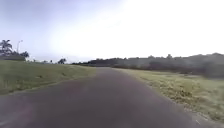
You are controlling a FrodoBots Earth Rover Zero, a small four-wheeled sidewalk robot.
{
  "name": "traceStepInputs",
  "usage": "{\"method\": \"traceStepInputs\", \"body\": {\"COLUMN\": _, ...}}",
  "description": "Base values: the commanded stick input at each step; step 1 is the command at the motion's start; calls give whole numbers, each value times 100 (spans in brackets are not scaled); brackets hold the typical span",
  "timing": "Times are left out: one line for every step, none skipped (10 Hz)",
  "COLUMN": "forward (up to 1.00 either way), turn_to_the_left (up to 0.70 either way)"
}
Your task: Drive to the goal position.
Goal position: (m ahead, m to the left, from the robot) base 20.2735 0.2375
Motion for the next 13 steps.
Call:
{"method": "traceStepInputs", "body": {"forward": 100, "turn_to_the_left": 0}}
{"method": "traceStepInputs", "body": {"forward": 100, "turn_to_the_left": 0}}
{"method": "traceStepInputs", "body": {"forward": 100, "turn_to_the_left": 0}}
{"method": "traceStepInputs", "body": {"forward": 100, "turn_to_the_left": 0}}
{"method": "traceStepInputs", "body": {"forward": 100, "turn_to_the_left": 0}}
{"method": "traceStepInputs", "body": {"forward": 100, "turn_to_the_left": 0}}
{"method": "traceStepInputs", "body": {"forward": 100, "turn_to_the_left": 0}}
{"method": "traceStepInputs", "body": {"forward": 100, "turn_to_the_left": 0}}
{"method": "traceStepInputs", "body": {"forward": 100, "turn_to_the_left": 0}}
{"method": "traceStepInputs", "body": {"forward": 100, "turn_to_the_left": 0}}
{"method": "traceStepInputs", "body": {"forward": 100, "turn_to_the_left": 0}}
{"method": "traceStepInputs", "body": {"forward": 100, "turn_to_the_left": 0}}
{"method": "traceStepInputs", "body": {"forward": 100, "turn_to_the_left": 0}}
